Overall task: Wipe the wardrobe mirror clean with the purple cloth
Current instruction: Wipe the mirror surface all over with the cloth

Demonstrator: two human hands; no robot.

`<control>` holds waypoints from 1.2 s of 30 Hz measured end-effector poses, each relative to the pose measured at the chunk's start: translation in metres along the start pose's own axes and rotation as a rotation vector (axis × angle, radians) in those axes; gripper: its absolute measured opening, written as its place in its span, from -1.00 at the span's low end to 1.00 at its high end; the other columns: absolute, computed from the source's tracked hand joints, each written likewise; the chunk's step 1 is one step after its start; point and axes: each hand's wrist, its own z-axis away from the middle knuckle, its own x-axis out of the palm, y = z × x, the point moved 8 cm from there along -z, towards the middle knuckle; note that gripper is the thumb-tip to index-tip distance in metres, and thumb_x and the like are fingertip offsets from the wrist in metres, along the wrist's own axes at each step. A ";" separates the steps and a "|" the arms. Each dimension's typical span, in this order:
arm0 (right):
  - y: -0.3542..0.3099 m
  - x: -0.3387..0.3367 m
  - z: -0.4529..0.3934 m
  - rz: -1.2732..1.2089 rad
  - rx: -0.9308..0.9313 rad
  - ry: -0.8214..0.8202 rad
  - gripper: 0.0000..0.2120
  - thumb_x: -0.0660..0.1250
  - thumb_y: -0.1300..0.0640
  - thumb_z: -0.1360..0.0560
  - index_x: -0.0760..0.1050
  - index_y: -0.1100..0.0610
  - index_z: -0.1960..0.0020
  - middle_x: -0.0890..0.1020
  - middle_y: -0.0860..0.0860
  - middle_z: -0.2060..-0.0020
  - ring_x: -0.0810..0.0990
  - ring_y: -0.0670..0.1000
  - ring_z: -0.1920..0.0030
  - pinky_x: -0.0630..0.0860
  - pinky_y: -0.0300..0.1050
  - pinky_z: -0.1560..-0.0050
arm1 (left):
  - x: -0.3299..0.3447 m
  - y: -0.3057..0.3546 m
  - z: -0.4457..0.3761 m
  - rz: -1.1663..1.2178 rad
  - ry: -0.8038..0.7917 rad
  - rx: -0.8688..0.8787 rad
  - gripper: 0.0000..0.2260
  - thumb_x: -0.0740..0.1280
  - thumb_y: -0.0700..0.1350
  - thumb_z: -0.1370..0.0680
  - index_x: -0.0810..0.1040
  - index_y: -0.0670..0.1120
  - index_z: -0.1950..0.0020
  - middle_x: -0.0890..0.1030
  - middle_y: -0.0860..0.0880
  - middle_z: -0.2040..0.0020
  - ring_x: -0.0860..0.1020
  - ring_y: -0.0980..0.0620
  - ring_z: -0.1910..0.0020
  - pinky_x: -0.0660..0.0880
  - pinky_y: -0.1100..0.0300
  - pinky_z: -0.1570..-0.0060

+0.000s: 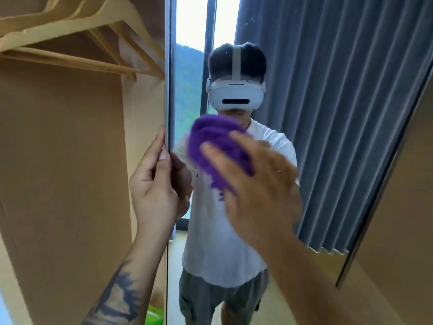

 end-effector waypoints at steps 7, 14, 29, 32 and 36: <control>0.082 -0.044 0.028 -0.123 0.679 0.566 -0.44 0.38 0.23 -0.55 0.42 0.02 -0.54 0.43 0.17 -0.44 0.37 0.18 -0.41 0.30 0.27 -0.44 | 0.005 0.004 0.004 -0.030 -0.029 0.051 -0.63 0.13 -0.35 -0.74 0.35 -0.25 -0.56 0.57 0.50 0.28 0.52 0.57 0.21 0.40 0.65 0.15; -0.010 0.009 0.025 0.076 -0.068 -0.027 -0.35 0.32 -0.01 -0.50 0.22 -0.21 -0.56 0.40 0.04 -0.50 0.38 0.17 -0.32 0.33 0.14 -0.25 | 0.000 0.002 0.004 -0.037 -0.016 0.058 -0.63 0.15 -0.31 -0.75 0.38 -0.18 -0.57 0.60 0.28 0.31 0.54 0.42 0.32 0.44 0.60 0.23; 0.044 -0.016 0.051 -0.054 0.513 0.285 -0.42 0.31 0.13 -0.59 0.26 -0.01 -0.58 0.31 0.24 -0.50 0.28 0.23 -0.43 0.20 0.21 -0.49 | -0.003 -0.002 0.007 -0.076 -0.042 0.058 -0.63 0.15 -0.30 -0.75 0.36 -0.20 -0.57 0.60 0.43 0.25 0.55 0.50 0.21 0.42 0.62 0.13; 0.017 0.001 0.051 -0.029 0.172 0.043 -0.38 0.25 0.05 -0.51 0.25 -0.13 -0.56 0.28 0.14 -0.49 0.33 0.24 -0.38 0.25 0.13 -0.42 | 0.001 0.000 0.010 -0.063 -0.061 0.061 -0.62 0.13 -0.33 -0.75 0.29 -0.26 -0.58 0.59 0.50 0.25 0.54 0.57 0.19 0.40 0.66 0.15; 0.048 -0.015 0.055 0.006 0.023 0.066 -0.44 0.37 0.10 -0.50 0.37 -0.11 -0.48 0.44 0.10 -0.45 0.41 0.20 -0.38 0.34 0.28 -0.39 | 0.004 0.001 0.013 -0.075 -0.065 0.086 -0.61 0.12 -0.34 -0.74 0.27 -0.28 -0.59 0.58 0.52 0.24 0.53 0.60 0.17 0.40 0.67 0.14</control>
